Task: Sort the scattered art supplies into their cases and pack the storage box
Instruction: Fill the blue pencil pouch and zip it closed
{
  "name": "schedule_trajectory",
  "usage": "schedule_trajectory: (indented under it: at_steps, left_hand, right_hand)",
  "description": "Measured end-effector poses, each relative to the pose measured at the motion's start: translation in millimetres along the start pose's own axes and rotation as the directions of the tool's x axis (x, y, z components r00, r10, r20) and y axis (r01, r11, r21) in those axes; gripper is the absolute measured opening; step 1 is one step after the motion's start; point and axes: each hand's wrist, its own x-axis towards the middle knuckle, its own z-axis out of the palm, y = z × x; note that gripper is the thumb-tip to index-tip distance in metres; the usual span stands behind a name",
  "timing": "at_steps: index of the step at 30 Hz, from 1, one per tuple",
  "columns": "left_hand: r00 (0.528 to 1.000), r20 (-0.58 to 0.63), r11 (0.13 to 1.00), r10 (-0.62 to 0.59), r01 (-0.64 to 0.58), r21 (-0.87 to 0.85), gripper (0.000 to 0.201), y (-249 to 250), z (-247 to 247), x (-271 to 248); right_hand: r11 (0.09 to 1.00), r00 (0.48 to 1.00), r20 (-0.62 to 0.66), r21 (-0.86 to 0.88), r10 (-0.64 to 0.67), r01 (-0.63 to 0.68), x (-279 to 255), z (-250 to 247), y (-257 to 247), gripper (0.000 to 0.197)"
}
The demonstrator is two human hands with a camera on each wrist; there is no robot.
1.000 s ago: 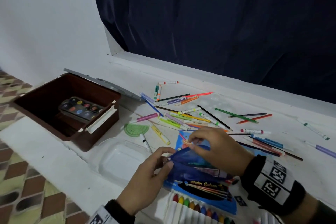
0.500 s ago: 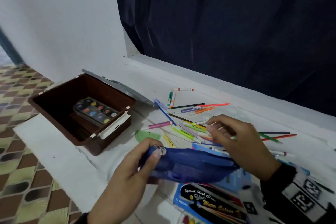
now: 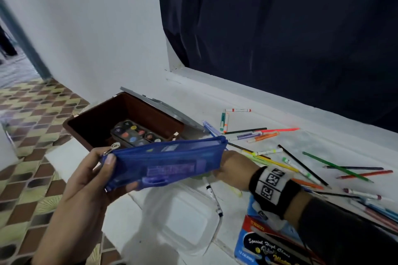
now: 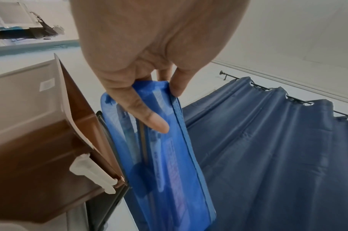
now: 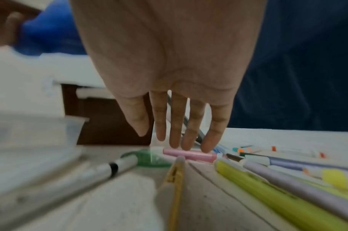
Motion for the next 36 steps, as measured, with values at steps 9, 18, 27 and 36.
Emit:
schedule_trajectory:
  at_steps: [9,18,27,36]
  left_hand:
    - [0.997,0.016,0.997,-0.073,0.074,-0.028,0.022,-2.8,-8.6,18.5]
    - [0.995,0.046,0.995,-0.083,0.085,-0.046,0.027,-5.8,-6.8,26.7]
    - [0.994,0.048,0.991,-0.102,0.106,-0.076,0.029,-8.0,-4.8,29.2]
    - [0.993,0.070,0.991,-0.093,0.099,-0.091,0.025,-11.0,-2.4,30.0]
  right_hand:
    - [0.964,0.995,-0.065,-0.257,-0.081,0.062,40.3,36.1,-4.2,0.044]
    - [0.985,0.986,0.018,0.039,0.166,-0.166,54.4,45.0,2.1,0.072]
    - [0.966,0.950,0.175,-0.059,0.259,-0.252,43.7,20.9,8.1,0.066]
    - [0.953,0.945,-0.163,0.160,0.283,-0.257,12.3,7.5,18.7,0.016]
